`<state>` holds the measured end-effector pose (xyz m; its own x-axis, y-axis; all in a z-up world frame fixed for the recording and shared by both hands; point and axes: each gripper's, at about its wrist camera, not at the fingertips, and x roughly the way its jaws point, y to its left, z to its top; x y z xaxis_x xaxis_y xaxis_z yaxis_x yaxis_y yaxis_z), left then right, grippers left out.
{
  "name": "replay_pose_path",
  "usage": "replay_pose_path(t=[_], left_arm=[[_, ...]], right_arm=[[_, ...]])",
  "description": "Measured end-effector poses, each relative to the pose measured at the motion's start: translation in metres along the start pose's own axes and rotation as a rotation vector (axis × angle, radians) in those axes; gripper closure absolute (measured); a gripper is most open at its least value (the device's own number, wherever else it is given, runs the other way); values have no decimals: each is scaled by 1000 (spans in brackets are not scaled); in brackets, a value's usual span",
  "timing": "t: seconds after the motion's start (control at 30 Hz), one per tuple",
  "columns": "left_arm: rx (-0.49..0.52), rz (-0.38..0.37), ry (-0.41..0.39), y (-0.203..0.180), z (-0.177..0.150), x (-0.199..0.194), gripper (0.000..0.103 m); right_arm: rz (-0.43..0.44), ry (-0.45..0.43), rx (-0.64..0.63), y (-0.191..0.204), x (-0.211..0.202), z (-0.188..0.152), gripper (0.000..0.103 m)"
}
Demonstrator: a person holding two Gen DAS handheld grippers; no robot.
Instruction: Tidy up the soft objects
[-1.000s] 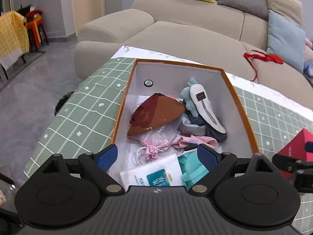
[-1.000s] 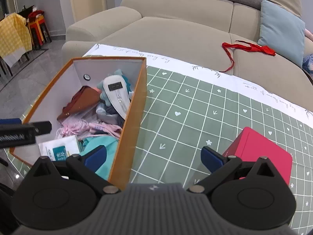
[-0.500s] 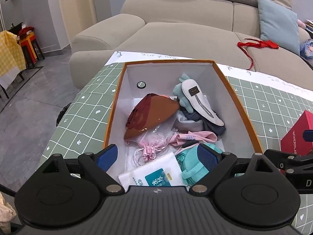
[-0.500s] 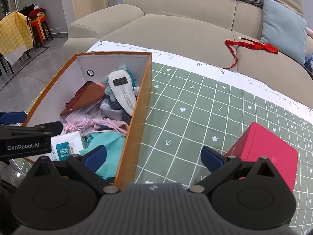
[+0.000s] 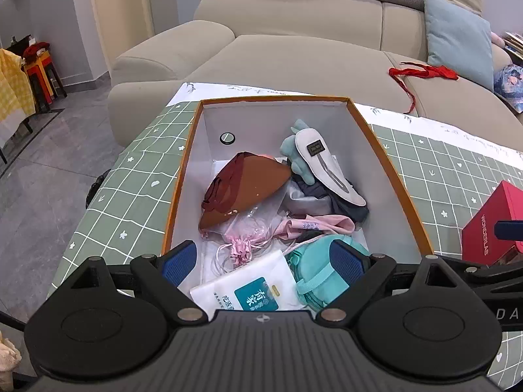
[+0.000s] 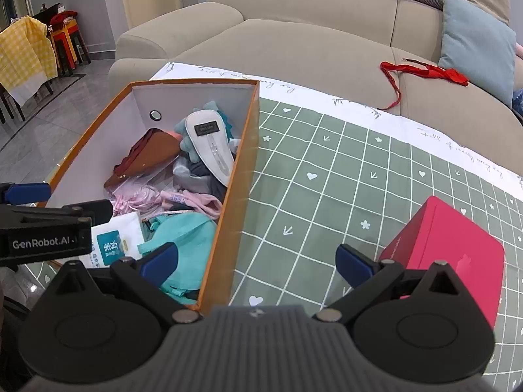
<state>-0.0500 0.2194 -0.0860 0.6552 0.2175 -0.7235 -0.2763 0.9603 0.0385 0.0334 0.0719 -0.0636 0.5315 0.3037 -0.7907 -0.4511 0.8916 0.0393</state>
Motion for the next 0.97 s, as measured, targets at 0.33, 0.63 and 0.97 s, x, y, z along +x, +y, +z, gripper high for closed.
replay_pose_path(t=[0.33, 0.63, 0.97], left_arm=[[2, -2, 5, -1, -1, 0, 0], [4, -3, 7, -2, -2, 1, 0], [9, -13, 2, -3, -3, 1, 0]], right_arm=[[1, 8, -2, 1, 1, -2, 3], [4, 12, -5, 3, 3, -3, 3], [3, 13, -6, 3, 3, -3, 3]])
